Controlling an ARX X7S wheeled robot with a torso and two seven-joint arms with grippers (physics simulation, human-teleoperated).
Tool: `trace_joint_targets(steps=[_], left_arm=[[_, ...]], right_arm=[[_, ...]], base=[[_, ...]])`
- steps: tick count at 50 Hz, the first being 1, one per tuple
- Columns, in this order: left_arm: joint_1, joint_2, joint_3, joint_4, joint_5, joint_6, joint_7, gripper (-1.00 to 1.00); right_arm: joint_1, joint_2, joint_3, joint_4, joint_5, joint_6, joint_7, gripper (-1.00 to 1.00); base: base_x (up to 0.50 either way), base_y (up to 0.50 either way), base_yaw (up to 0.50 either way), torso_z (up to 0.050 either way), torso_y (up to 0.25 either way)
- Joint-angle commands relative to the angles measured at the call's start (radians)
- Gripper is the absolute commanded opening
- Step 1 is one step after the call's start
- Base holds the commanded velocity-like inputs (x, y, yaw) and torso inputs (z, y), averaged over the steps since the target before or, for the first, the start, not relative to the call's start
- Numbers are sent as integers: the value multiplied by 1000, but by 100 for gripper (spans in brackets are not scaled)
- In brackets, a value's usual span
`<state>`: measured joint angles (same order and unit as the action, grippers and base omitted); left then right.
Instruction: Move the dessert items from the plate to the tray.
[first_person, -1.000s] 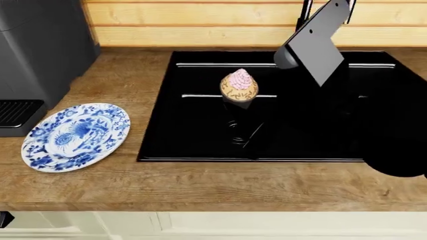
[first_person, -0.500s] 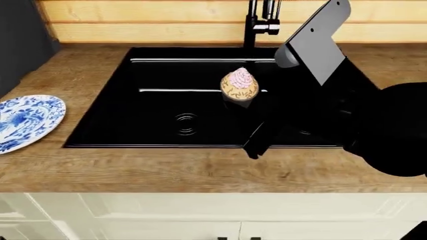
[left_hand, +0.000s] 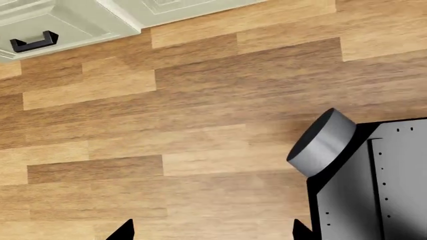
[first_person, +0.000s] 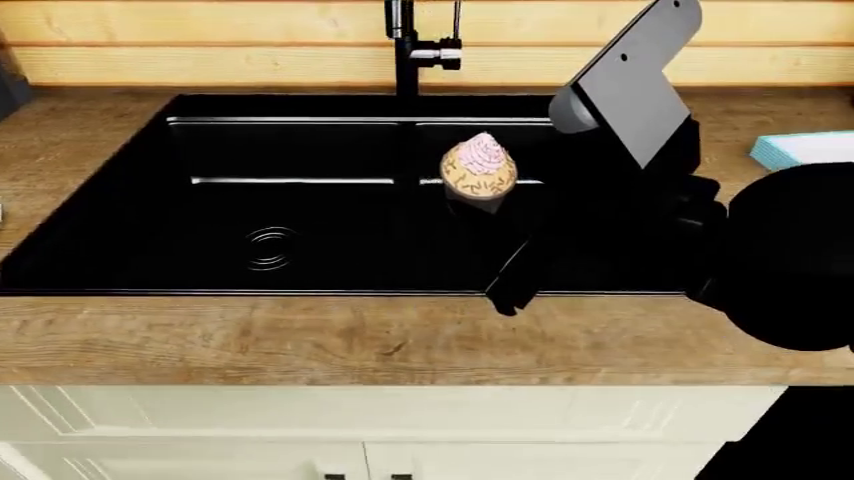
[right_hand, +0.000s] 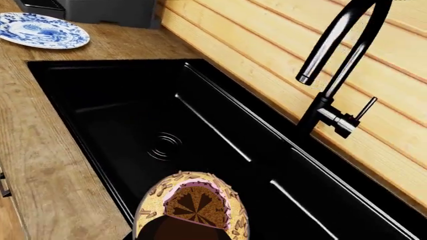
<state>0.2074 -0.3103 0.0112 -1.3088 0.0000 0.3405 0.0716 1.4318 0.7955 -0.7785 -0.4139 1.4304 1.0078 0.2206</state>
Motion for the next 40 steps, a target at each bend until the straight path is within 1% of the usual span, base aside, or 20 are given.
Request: trace_joint_targets(steps=[1, 40], left_arm=[[0, 0, 1, 0, 0, 1, 0, 100], [0, 0, -4, 0, 0, 3, 2, 100]], right_arm=[[9, -3, 0, 2, -18, 2, -11, -100], [26, -1, 2, 3, -16, 2, 2, -100]], base=[[0, -500, 0, 0, 0], [0, -500, 0, 0, 0]])
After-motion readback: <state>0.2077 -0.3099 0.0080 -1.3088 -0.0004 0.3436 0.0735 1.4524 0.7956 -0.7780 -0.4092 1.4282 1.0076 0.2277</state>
